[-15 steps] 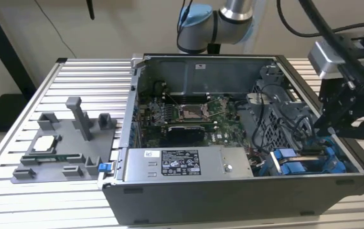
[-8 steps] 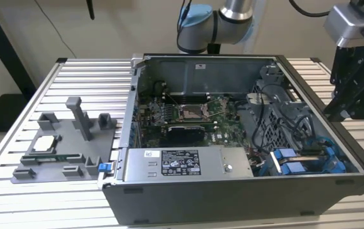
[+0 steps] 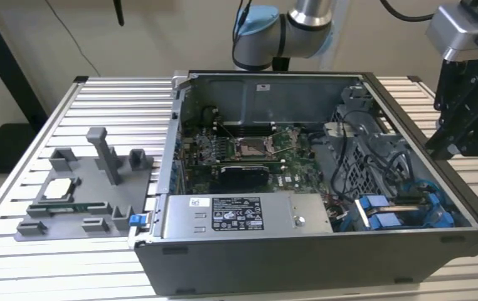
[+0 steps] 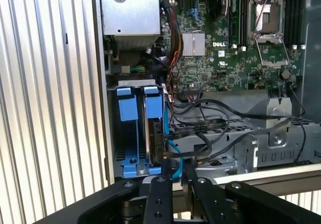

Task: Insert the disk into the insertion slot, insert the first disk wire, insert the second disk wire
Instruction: 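Insert the second disk wire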

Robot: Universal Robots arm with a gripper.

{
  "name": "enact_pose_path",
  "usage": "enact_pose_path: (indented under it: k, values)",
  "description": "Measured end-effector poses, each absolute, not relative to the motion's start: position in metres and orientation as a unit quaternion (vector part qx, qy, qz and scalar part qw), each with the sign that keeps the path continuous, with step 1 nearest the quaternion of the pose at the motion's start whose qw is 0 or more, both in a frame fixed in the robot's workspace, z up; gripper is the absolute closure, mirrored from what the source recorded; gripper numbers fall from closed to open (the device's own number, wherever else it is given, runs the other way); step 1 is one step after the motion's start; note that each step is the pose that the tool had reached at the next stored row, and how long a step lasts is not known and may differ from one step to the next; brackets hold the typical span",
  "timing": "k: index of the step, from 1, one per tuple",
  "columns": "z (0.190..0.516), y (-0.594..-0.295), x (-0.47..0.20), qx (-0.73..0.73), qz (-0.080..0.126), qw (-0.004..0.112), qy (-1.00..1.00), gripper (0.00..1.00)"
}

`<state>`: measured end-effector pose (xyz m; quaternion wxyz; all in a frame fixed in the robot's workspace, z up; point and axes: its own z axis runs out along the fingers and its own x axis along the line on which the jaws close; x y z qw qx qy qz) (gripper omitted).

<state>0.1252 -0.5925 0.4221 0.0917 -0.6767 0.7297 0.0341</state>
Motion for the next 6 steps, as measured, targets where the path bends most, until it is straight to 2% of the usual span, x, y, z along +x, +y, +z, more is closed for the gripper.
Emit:
enact_pose_path:
  k: [6]
  values:
    - [0.4237,-0.5925,0.1252,-0.677,0.034,0.092,0.730,0.00]
